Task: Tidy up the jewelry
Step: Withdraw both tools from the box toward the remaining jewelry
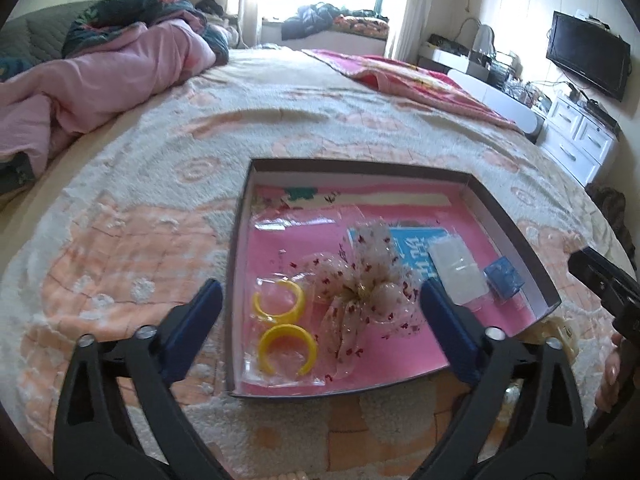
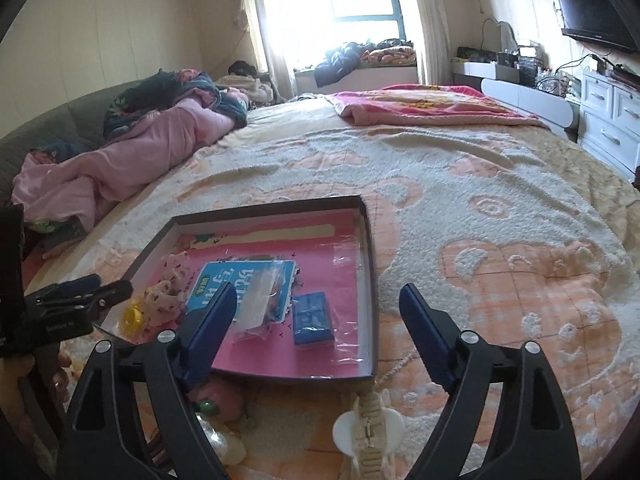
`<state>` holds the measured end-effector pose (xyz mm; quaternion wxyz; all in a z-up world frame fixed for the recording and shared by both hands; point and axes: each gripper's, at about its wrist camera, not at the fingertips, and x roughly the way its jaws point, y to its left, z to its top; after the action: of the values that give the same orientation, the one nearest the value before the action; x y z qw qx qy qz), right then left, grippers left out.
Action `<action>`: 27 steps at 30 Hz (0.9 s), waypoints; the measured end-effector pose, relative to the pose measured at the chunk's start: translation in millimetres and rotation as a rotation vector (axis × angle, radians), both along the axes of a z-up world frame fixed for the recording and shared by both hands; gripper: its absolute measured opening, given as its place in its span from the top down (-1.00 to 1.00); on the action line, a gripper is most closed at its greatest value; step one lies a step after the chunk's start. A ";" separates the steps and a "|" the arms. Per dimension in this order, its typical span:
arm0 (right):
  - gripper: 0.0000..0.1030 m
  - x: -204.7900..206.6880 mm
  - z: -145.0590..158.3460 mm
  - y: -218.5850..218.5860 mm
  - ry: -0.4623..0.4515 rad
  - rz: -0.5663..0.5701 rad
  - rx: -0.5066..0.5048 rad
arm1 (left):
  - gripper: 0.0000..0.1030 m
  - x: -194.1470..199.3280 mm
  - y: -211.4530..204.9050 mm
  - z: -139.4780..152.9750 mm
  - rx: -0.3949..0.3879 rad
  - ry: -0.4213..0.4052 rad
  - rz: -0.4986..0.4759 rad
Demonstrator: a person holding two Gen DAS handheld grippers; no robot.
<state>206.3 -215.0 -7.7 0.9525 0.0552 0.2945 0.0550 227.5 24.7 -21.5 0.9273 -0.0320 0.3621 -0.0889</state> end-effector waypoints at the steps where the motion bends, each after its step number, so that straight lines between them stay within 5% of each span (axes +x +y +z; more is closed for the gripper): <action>1: -0.60 -2.4 1.3 -1.4 -0.005 -0.002 0.003 | -0.78 -2.0 2.3 2.7 -0.007 -0.006 0.004; 15: -0.72 -35.8 19.7 -11.1 -0.077 -0.034 0.008 | -0.78 -37.8 26.2 37.0 -0.057 -0.122 0.080; 27: -0.73 -68.1 27.4 -1.4 -0.105 0.028 -0.033 | -0.78 -76.4 19.8 39.1 -0.047 -0.135 0.062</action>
<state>138.3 -216.3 19.7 0.9665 0.0323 0.2459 0.0664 151.0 44.5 17.6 0.9510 -0.0588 0.2954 -0.0703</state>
